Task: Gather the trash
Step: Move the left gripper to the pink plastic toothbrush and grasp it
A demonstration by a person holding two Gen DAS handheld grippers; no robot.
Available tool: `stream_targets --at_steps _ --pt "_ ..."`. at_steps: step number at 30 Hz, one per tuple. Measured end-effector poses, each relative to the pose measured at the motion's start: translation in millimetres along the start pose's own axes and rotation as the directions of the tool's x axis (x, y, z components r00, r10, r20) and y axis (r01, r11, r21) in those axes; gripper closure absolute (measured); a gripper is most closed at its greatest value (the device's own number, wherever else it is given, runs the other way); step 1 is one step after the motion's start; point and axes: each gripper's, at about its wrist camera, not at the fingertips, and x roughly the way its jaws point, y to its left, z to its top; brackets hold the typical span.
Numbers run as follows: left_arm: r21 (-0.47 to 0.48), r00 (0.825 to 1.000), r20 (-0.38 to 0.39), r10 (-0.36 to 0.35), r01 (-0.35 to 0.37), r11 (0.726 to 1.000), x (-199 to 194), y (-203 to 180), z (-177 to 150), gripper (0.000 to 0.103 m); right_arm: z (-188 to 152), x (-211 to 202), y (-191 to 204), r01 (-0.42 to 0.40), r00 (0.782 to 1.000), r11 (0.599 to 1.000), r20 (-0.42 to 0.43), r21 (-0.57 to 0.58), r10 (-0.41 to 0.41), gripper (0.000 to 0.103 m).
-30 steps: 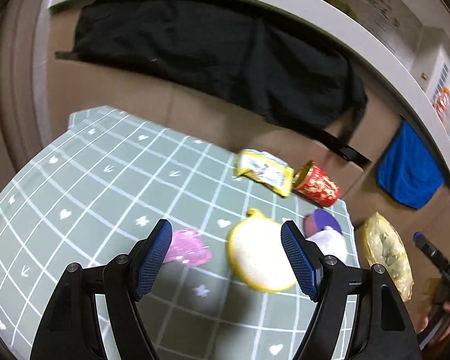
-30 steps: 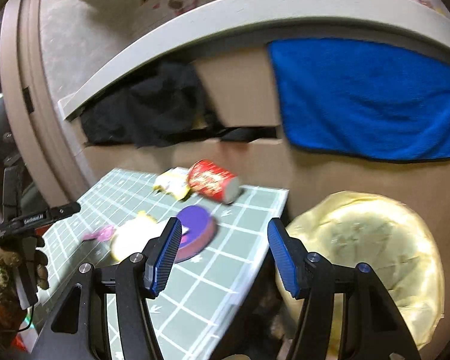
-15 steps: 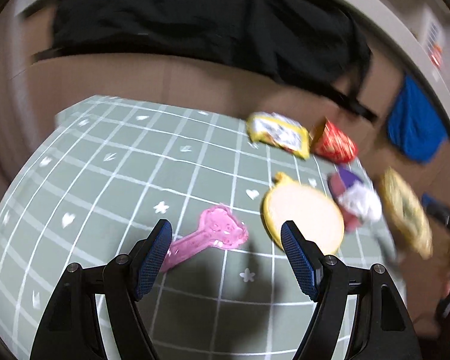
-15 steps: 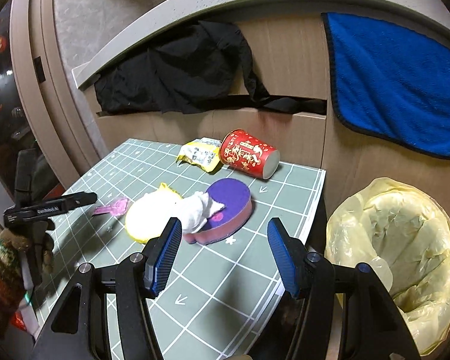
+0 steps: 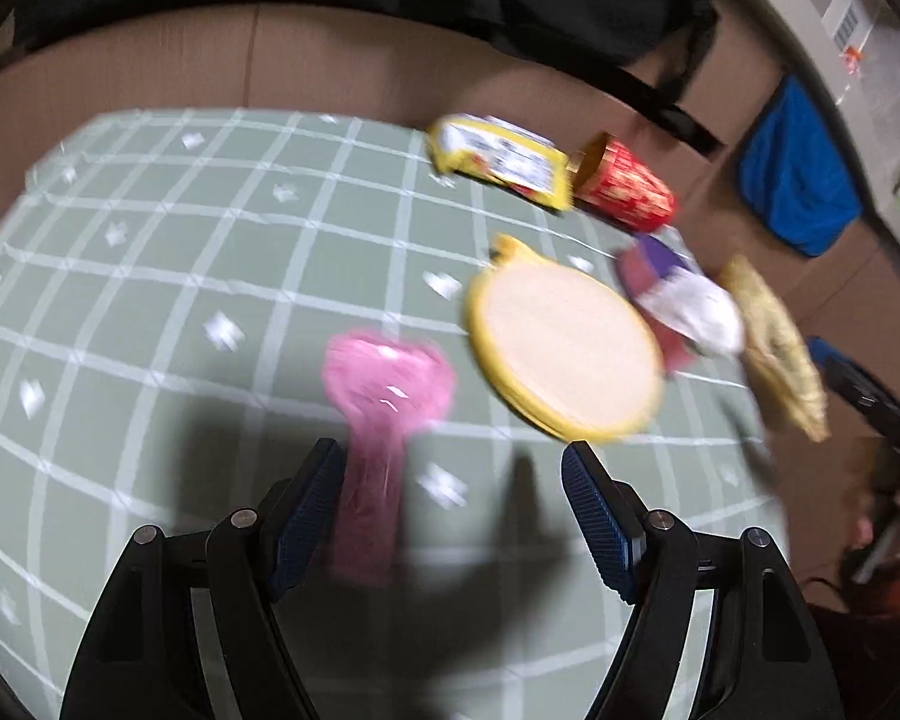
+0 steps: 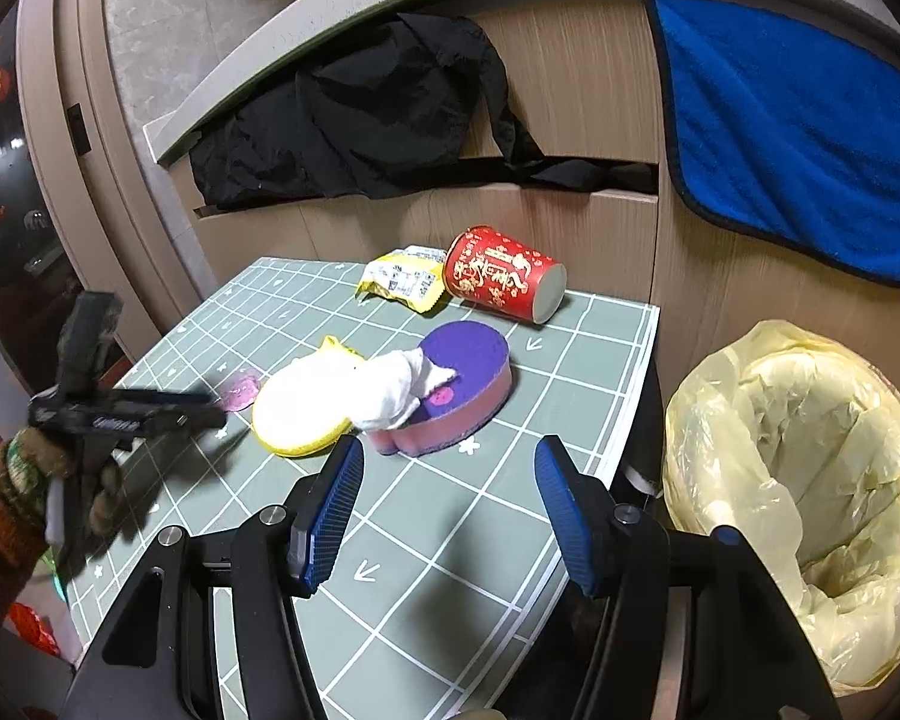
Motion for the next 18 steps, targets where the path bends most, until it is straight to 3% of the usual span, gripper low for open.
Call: stream_targets --at_steps 2,3,5,8,14,18 --pt "-0.002 0.999 0.016 -0.034 0.035 0.999 -4.3 -8.3 -4.6 0.028 -0.8 3.6 -0.9 -0.013 1.000 1.000 -0.007 0.015 0.013 0.046" --pt "0.003 0.999 0.041 -0.017 0.017 1.000 -7.6 -12.1 -5.7 0.028 -1.4 4.8 -0.2 -0.017 1.000 1.000 -0.009 0.020 0.017 0.046" --pt "0.041 0.990 0.108 0.091 -0.096 0.995 -11.7 -19.4 -3.8 0.028 -2.2 7.4 1.8 -0.024 1.000 0.999 -0.012 0.024 0.024 0.046" --pt "0.038 0.970 0.119 0.214 -0.220 0.975 -4.8 -14.9 3.7 0.028 -4.4 9.2 7.4 -0.033 0.999 0.999 -0.016 0.017 0.034 0.046" --pt "-0.057 0.945 0.175 0.276 -0.270 0.961 6.1 -5.1 10.3 0.028 -7.9 7.0 13.6 -0.015 1.000 1.000 -0.002 -0.015 0.015 0.046" --pt "-0.070 0.932 0.132 0.337 -0.330 0.941 20.9 -7.5 11.3 0.035 -3.6 7.0 15.3 -0.010 1.000 1.000 0.013 -0.025 0.010 0.046"
